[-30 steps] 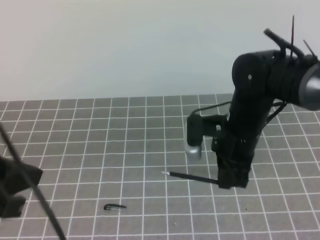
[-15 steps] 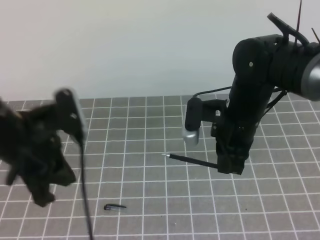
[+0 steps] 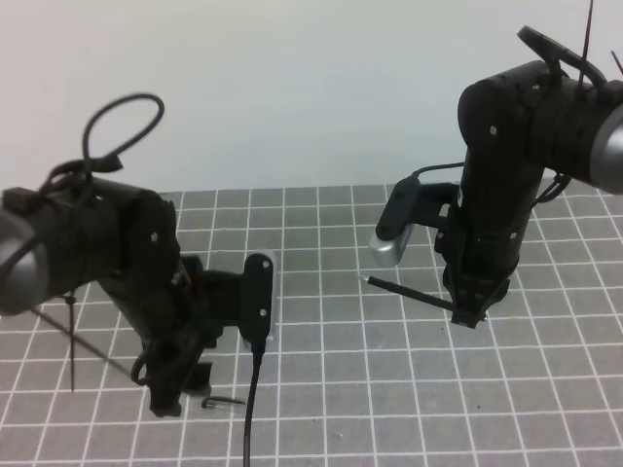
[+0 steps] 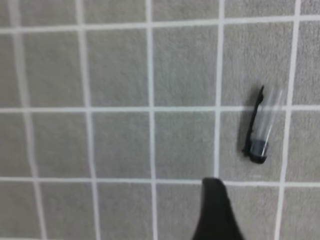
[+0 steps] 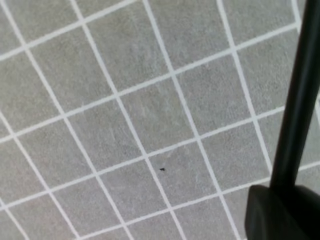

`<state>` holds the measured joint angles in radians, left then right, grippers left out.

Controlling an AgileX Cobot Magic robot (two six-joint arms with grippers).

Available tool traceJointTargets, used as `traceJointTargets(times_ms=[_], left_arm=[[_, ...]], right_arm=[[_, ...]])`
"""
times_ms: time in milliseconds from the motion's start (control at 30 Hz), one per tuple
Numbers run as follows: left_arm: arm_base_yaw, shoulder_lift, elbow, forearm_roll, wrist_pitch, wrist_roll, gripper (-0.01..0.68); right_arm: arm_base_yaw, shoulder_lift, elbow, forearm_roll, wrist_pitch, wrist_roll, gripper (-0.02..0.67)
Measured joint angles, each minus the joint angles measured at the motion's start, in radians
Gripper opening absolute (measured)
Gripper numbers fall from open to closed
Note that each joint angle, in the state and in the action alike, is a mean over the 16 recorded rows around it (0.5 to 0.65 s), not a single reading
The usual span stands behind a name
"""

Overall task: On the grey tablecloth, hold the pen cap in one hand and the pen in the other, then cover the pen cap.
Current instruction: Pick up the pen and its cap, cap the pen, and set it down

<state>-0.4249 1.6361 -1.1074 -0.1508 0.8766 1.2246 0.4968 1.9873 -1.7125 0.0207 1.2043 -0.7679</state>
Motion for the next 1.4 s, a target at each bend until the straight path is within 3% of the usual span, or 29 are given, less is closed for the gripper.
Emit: traceJointTargets(times_ms=[200, 667, 1400], left_arm=[[-0.014, 0.078, 0.000, 0.019, -0.042, 0.001, 0.422], [-0.014, 0.177, -0.001, -0.013, -0.085, 0.027, 0.336], [-0.014, 0.200, -0.002, -0.037, -0.044, 0.037, 0.020]], right_arm=[[0.000, 0.000, 0.000, -0.032, 0.000, 0.045, 0.067], [0.000, -0.001, 0.000, -0.069, 0.000, 0.062, 0.067], [0.000, -0.004, 0.000, -0.077, 0.000, 0.089, 0.067]])
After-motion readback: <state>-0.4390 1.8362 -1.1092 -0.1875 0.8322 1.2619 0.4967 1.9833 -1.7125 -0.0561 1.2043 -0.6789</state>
